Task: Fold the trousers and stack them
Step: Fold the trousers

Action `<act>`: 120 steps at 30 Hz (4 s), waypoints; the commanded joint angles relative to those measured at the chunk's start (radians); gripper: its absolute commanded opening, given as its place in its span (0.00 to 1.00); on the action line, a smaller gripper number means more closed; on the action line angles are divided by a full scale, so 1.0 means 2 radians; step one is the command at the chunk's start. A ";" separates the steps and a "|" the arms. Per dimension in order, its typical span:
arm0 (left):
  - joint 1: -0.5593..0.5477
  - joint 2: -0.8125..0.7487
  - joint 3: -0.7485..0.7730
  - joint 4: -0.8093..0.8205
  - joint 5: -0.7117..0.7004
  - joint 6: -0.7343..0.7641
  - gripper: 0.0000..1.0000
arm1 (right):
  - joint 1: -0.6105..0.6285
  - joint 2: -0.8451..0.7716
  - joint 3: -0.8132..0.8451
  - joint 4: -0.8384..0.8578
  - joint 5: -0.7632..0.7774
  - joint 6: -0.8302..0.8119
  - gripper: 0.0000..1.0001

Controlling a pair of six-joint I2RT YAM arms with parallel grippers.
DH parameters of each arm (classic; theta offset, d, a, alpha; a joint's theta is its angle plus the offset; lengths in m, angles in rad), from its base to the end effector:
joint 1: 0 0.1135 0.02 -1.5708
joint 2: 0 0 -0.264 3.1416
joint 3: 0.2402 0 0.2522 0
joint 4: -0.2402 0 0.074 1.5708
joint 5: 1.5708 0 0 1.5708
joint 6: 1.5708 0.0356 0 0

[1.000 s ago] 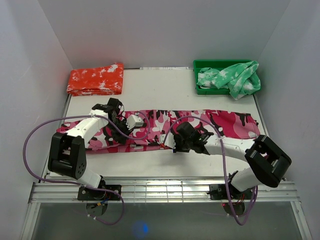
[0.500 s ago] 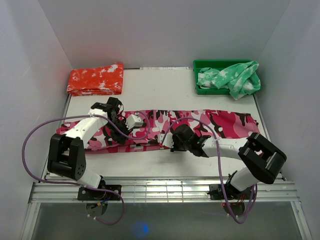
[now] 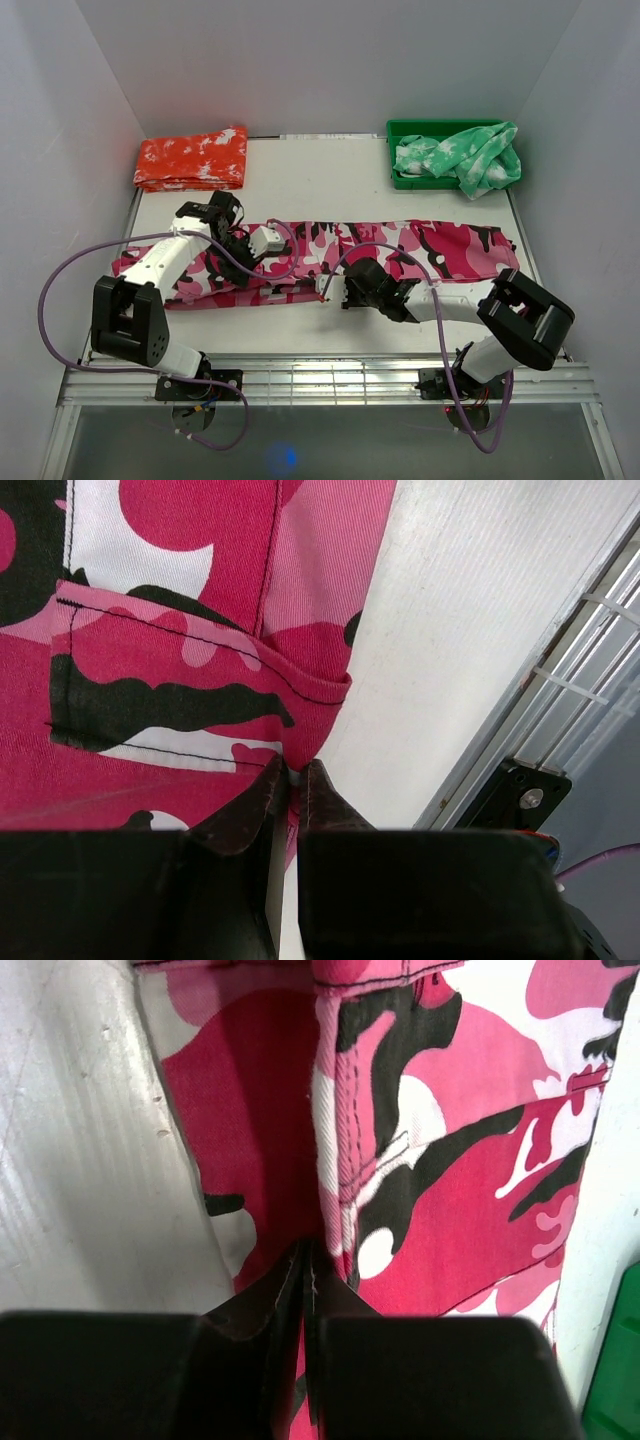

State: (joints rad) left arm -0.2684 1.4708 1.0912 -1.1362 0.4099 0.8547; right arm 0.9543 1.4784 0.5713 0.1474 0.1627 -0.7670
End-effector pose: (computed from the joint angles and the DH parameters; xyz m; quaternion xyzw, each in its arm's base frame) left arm 0.2366 -0.0798 0.2346 0.5259 0.8254 -0.1870 0.0846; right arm 0.1625 0.2194 0.1452 -0.6736 0.6214 -0.0376 0.3985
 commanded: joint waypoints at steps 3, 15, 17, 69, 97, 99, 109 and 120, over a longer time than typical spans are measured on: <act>0.003 -0.050 0.005 -0.049 0.031 0.031 0.00 | 0.004 0.029 -0.016 -0.012 0.024 0.008 0.08; 0.002 -0.061 -0.134 -0.003 -0.009 0.068 0.00 | 0.004 0.028 -0.020 -0.026 0.039 0.015 0.08; 0.003 -0.042 -0.144 0.027 -0.012 0.058 0.00 | 0.004 0.026 -0.019 -0.033 0.035 0.021 0.08; 0.130 0.280 0.315 -0.083 0.083 0.060 0.29 | -0.454 0.124 0.239 -0.404 -0.110 -0.110 0.54; 0.153 0.306 0.276 0.020 -0.005 0.027 0.00 | -0.470 0.121 0.225 -0.392 -0.062 -0.161 0.62; 0.152 0.310 0.258 0.033 -0.017 0.029 0.06 | -0.470 0.111 0.240 -0.413 -0.071 -0.157 0.65; 0.148 0.261 0.300 0.025 0.040 0.002 0.78 | -0.591 0.148 0.464 -0.626 -0.189 -0.077 0.74; 0.004 0.181 0.274 0.058 0.094 -0.084 0.74 | -0.769 0.174 0.439 -0.629 -0.282 0.038 0.57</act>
State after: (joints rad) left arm -0.1410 1.8961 1.6791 -1.0534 0.5190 0.7609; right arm -0.5358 1.8347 1.4933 -1.0599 -0.2848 -0.7723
